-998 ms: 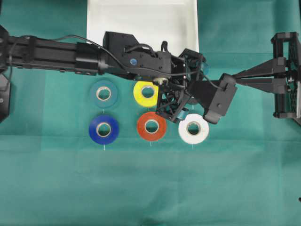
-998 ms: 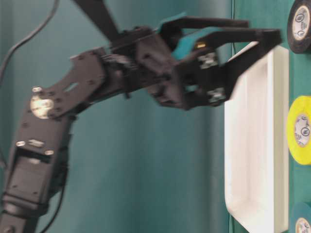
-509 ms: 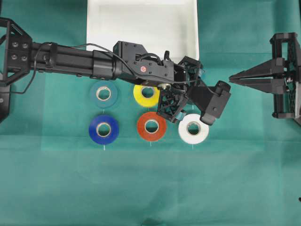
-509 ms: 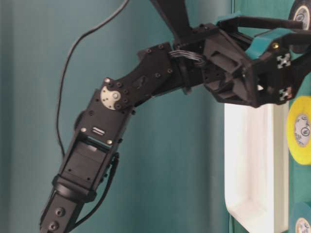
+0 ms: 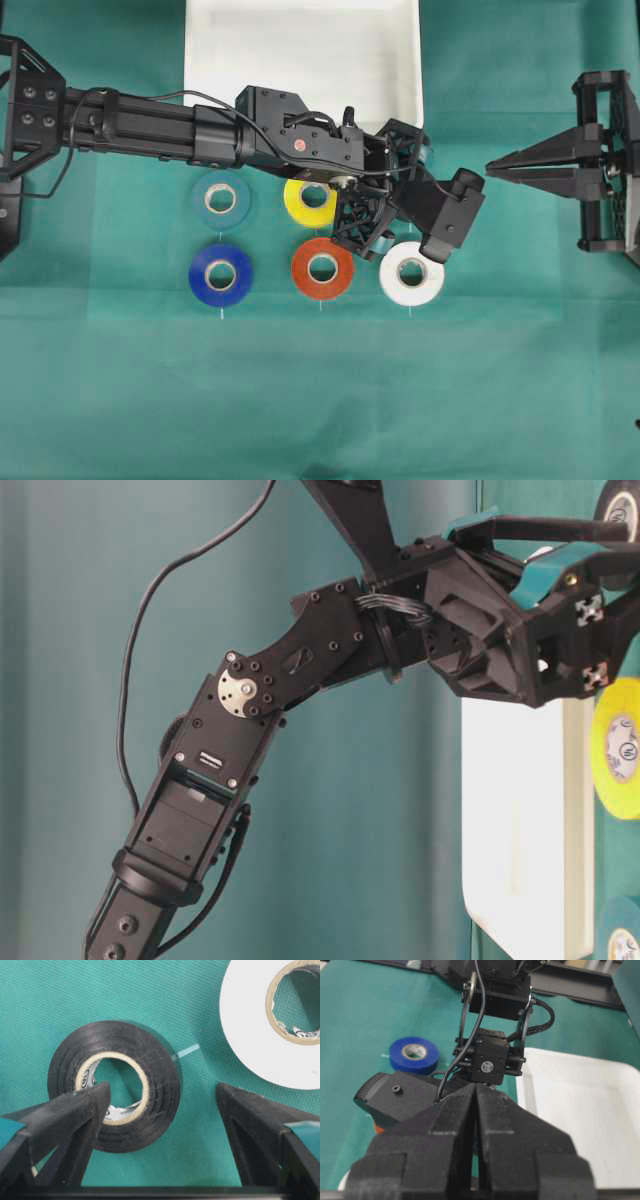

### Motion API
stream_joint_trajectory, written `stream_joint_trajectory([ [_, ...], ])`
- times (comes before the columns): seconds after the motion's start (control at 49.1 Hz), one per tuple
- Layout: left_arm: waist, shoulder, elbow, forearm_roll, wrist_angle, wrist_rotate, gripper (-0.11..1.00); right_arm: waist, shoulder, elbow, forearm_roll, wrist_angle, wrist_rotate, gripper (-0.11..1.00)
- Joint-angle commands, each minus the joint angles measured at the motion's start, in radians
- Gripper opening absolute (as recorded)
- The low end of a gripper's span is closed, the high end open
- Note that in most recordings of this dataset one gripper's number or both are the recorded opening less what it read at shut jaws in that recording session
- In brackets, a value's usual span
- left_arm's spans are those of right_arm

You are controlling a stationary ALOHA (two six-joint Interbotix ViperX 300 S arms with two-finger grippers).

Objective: Place the tape from the fixed location into the white case.
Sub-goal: 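Lower the left gripper into the black roll's core and close it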

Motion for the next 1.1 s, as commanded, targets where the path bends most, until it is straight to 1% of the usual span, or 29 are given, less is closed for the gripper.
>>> stream_joint_trajectory([
  [0.0, 0.005, -0.018, -0.003, 0.002, 0.003, 0.0, 0.98, 0.002, 0.003, -0.011, 0.0, -0.009, 0.0, 0.0],
  [0.122, 0.003, -0.02, 0.0, 0.002, 0.003, -0.003, 0.95, 0.002, 0.005, -0.011, 0.0, -0.009, 0.0, 0.0],
  [0.204, 0.002, -0.021, 0.0, 0.0, 0.0, -0.008, 0.88, 0.002, 0.003, -0.011, 0.0, -0.009, 0.0, 0.0],
  [0.265, 0.0, -0.021, 0.003, 0.0, -0.005, -0.009, 0.77, 0.002, 0.005, -0.011, 0.002, -0.009, 0.0, 0.0],
  [0.407, -0.005, -0.031, 0.003, 0.002, -0.025, -0.009, 0.4, 0.002, 0.005, -0.011, 0.002, -0.009, 0.002, 0.0],
  [0.489, -0.003, -0.037, 0.003, 0.0, -0.026, -0.008, 0.21, 0.002, 0.006, -0.011, 0.002, -0.008, 0.0, 0.0],
  [1.08, -0.003, -0.043, -0.002, 0.0, -0.023, -0.006, 0.22, 0.002, 0.014, -0.011, 0.003, -0.009, 0.0, 0.0],
])
